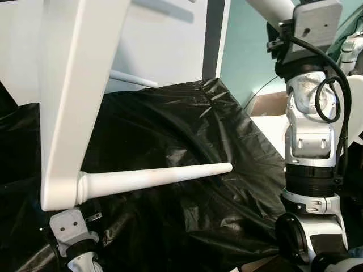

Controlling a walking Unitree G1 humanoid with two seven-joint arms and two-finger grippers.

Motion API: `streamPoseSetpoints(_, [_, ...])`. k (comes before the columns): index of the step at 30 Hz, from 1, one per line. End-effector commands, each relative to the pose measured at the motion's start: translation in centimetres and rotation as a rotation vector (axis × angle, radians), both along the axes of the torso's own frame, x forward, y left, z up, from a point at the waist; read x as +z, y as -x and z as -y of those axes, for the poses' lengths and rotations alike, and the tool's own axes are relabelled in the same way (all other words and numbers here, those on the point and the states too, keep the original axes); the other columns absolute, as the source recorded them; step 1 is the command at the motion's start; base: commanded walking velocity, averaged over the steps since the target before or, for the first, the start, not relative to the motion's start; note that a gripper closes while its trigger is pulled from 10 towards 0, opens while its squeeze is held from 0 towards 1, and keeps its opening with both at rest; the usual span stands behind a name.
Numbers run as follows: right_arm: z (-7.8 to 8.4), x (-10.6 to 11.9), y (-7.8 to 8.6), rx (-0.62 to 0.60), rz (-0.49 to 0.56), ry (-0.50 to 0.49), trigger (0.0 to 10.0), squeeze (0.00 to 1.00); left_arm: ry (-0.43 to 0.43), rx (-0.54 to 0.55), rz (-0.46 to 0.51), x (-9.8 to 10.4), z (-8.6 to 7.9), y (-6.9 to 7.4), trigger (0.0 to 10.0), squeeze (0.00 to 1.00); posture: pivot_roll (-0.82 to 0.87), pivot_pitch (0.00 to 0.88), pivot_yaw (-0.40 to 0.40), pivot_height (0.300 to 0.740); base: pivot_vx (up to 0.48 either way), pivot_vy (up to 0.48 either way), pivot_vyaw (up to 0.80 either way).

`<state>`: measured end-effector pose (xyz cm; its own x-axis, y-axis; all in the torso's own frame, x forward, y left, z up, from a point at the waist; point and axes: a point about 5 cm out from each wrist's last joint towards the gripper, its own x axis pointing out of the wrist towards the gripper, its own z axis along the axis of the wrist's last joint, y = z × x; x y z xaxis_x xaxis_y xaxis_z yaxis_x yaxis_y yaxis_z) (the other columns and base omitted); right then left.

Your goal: Building children table

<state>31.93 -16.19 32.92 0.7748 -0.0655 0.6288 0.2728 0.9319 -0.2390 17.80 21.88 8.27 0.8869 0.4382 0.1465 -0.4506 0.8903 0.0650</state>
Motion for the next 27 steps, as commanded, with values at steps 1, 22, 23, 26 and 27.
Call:
streamPoseSetpoints(1, [2.4, -4.9, -1.1, -0.04, -0.204, -0.313, 0.0, 0.0, 0.006, -0.008, -0.022, -0.4, 0.2, -0.1, 10.0, 0.0, -0.06, 0.0, 0.074, 0.74, 0.0, 0.0, 0.0])
streamPoseSetpoints(22, [-0.3, -13.0, -0.9, 0.168, -0.653, -0.414, 0.0, 0.0, 0.013, -0.041, -0.074, -1.6, 0.0, 0.0, 10.0, 0.0, -0.07, 0.0, 0.089, 0.74, 0.0, 0.0, 0.0])
streamPoseSetpoints(23, [-0.3, -13.0, -0.9, 0.168, -0.653, -0.414, 0.0, 0.0, 0.013, -0.041, -0.074, -1.6, 0.0, 0.0, 10.0, 0.0, -0.07, 0.0, 0.089, 0.74, 0.0, 0.0, 0.0])
streamPoseSetpoints(26, [-3.3, -13.1, -0.2, 0.389, -0.735, -0.298, 0.0, 0.0, 0.015, -0.054, -0.082, -2.0, 0.1, 0.0, 10.0, 0.0, -0.07, 0.002, 0.089, 0.74, 0.0, 0.0, 0.0])
streamPoseSetpoints(27, [-3.3, -13.1, -0.2, 0.389, -0.735, -0.298, 0.0, 0.0, 0.015, -0.054, -0.082, -2.0, 0.1, 0.0, 10.0, 0.0, -0.07, 0.002, 0.089, 0.74, 0.0, 0.0, 0.0])
